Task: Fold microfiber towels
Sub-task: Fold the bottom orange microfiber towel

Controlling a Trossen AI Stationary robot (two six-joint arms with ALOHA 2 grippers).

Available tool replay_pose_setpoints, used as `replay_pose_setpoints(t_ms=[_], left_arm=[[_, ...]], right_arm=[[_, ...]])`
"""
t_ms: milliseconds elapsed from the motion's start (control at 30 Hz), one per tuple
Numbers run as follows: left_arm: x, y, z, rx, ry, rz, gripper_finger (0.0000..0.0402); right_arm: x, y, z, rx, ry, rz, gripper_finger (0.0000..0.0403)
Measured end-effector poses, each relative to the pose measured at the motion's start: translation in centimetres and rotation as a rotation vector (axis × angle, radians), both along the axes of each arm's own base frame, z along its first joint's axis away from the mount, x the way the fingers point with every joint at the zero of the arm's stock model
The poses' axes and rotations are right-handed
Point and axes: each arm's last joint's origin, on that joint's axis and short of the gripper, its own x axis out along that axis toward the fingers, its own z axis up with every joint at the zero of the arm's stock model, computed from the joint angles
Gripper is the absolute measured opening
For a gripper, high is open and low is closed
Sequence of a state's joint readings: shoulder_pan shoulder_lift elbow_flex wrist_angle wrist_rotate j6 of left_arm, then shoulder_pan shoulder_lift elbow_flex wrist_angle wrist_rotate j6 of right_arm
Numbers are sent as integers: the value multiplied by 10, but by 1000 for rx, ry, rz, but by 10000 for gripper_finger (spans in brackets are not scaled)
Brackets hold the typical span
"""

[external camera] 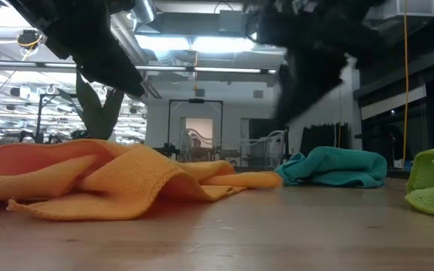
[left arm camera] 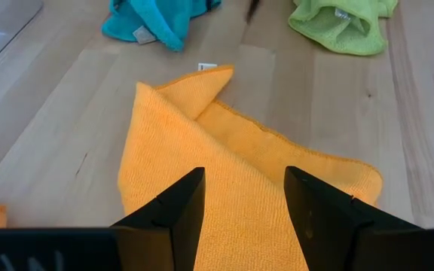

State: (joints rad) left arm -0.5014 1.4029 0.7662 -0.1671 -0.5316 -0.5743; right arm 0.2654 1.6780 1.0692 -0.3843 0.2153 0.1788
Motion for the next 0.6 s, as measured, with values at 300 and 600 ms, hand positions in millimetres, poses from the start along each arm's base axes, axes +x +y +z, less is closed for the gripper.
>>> replay_pose_setpoints(t_ms=[300, 600], left_arm=[[0, 0, 0, -2, -6, 1, 176], [-1, 0, 2, -1, -8, -2, 176]], right_arm=[[17, 15, -53, 312, -445, -16, 167], [64, 29, -73, 230, -193, 32, 167]])
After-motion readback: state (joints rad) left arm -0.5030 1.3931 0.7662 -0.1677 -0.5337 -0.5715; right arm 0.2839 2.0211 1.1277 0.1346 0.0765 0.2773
